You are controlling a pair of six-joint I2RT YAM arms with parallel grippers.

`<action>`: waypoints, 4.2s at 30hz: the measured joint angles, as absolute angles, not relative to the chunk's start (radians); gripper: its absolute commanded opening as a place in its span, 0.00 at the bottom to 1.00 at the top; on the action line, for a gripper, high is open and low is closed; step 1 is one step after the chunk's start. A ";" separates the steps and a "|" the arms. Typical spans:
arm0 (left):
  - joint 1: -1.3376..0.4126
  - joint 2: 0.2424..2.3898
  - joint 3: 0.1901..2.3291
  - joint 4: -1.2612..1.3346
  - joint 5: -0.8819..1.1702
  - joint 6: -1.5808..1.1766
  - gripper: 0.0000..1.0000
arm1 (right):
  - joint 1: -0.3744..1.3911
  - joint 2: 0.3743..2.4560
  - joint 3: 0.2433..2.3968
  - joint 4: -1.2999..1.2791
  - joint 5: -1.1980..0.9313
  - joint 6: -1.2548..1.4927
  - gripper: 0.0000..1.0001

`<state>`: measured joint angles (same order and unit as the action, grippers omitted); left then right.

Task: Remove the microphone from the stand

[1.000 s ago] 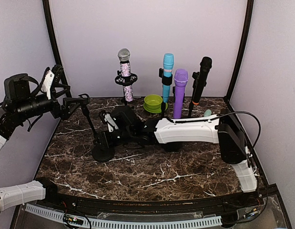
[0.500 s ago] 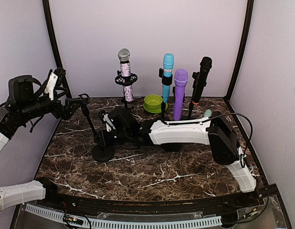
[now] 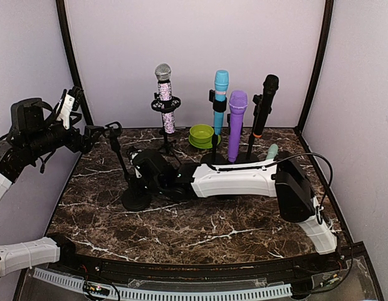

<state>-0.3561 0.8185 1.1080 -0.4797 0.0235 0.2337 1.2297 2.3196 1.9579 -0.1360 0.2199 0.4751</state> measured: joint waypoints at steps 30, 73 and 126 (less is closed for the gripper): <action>-0.355 0.882 1.083 -0.490 0.037 0.209 0.97 | 1.277 2.085 1.481 0.109 0.507 0.128 0.79; -0.329 1.241 0.673 0.146 0.424 0.231 0.40 | 1.298 1.731 1.245 0.222 0.649 0.289 0.67; 0.123 1.496 1.217 -0.202 0.429 0.475 0.99 | 1.287 1.256 1.280 -0.252 0.796 0.437 0.82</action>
<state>0.1226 1.4956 1.2175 -0.2024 0.4286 0.4747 1.2873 1.2556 1.2797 -0.2520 0.7959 0.4366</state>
